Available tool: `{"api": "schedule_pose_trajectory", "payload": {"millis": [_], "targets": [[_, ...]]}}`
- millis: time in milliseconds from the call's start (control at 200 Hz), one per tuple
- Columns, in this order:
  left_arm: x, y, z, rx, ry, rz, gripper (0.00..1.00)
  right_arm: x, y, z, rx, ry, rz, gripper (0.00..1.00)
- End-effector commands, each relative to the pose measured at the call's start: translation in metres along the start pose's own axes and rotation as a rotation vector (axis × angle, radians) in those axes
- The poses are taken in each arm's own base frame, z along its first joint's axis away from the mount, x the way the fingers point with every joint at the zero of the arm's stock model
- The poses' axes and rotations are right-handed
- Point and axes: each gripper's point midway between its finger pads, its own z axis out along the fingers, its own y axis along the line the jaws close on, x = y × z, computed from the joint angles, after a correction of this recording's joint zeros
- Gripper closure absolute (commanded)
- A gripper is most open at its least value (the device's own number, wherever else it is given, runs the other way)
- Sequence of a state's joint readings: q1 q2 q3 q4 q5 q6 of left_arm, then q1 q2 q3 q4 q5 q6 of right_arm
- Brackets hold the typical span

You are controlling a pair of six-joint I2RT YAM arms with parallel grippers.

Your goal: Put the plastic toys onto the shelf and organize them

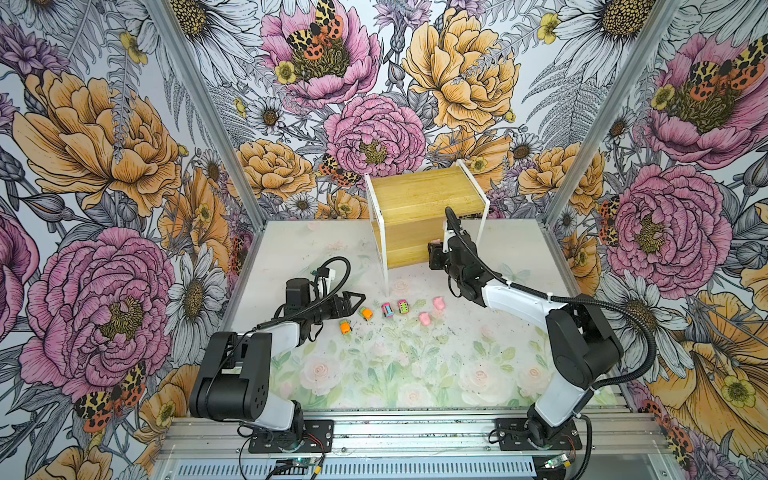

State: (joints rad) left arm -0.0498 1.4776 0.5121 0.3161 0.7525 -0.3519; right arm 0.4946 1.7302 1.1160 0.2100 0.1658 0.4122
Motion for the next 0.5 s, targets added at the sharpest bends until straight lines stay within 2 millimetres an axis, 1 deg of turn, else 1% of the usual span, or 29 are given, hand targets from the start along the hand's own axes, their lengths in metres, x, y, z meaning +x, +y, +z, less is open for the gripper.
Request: {"api": "schedule_pose_trajectory", "payload": {"millis": [0,125,255,415,495], "targets": [[0.000,0.003,0.000,-0.003,0.004,0.002,0.01,0.014,-0.004,-0.002,0.031,0.043,-0.003,0.54],[0.000,0.004,0.001,-0.004,0.005,0.000,0.01,0.013,-0.001,-0.009,0.024,0.044,-0.012,0.51],[0.000,0.005,0.001,-0.006,0.007,-0.003,0.01,0.015,-0.003,-0.020,0.026,0.040,-0.013,0.48],[-0.001,0.005,0.001,-0.008,0.007,-0.004,0.01,0.027,0.000,-0.037,0.001,0.071,-0.029,0.45],[-0.001,0.005,0.001,-0.011,0.005,-0.003,0.01,0.040,0.000,-0.047,-0.022,0.107,-0.057,0.44]]}}
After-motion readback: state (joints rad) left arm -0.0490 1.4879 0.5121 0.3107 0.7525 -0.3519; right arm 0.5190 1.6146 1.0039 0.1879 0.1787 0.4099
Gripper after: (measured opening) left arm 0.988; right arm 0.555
